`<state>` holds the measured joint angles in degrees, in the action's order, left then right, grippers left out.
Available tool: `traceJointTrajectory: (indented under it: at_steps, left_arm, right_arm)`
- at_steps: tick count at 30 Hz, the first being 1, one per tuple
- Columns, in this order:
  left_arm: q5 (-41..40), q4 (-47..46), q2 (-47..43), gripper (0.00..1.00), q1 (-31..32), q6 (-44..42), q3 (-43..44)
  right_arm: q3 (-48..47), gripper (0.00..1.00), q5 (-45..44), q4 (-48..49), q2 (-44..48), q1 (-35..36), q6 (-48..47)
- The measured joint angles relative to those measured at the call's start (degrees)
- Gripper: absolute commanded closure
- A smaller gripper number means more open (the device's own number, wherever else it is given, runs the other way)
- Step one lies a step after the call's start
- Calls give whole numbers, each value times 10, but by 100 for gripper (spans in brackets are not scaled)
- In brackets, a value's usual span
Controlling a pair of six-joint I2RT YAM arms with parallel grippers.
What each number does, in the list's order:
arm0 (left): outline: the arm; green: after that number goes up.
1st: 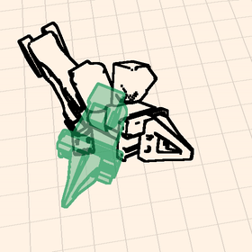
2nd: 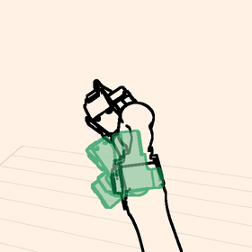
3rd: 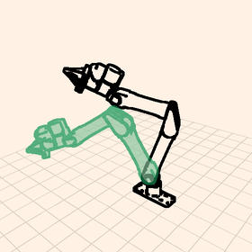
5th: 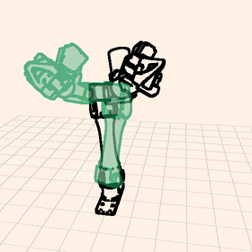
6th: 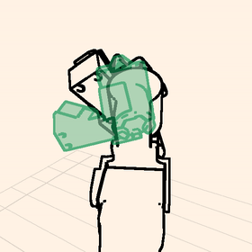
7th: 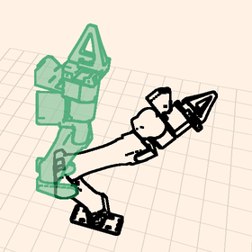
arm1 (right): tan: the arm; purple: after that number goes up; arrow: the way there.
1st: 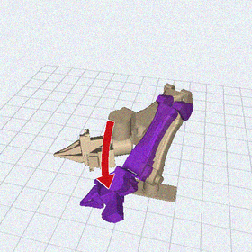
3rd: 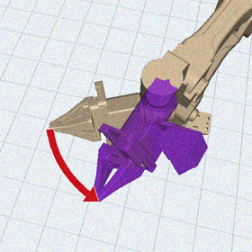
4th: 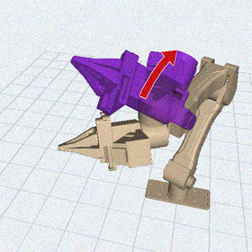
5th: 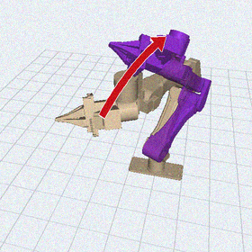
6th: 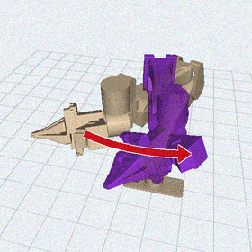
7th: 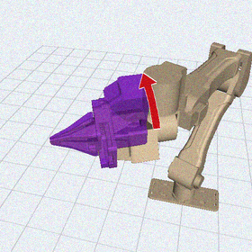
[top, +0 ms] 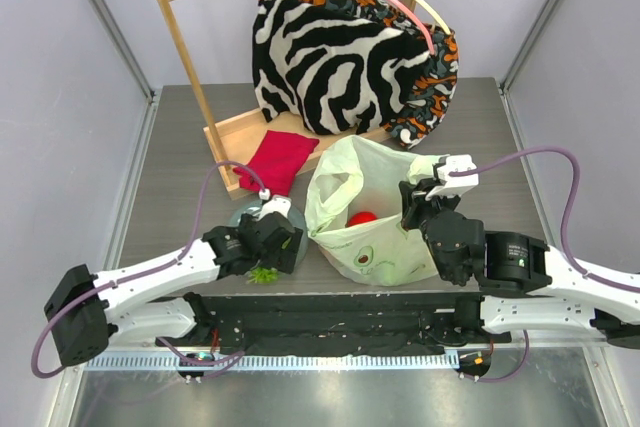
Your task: Place the fruits into the plastic bag
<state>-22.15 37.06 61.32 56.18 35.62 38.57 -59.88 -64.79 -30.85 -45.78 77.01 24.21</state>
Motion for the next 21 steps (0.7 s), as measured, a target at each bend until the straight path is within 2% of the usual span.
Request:
traceJointTrajectory:
  at_steps: [3,9,12,15,16,19,21]
  left_arm:
    - [19,-13,23,3,-13,-8,-2]
    - [36,-37,73,17,-21,-32,-2]
    - [38,-44,101,28,-26,-37,-1]
    - [40,-47,126,44,-31,-38,15]
    - [39,-47,133,54,-31,-40,19]
    - [37,-44,140,67,-31,-41,25]
    - [35,-42,137,71,-31,-41,27]
  right_arm:
    - [0,99,0,0,1,0,0]
    - [0,99,-1,0,2,0,0]
    - [0,99,-1,0,2,0,0]
    - [0,99,-1,0,2,0,0]
    - [0,99,-1,0,2,0,0]
    - [0,99,-1,0,2,0,0]
    - [0,99,-2,-1,2,0,0]
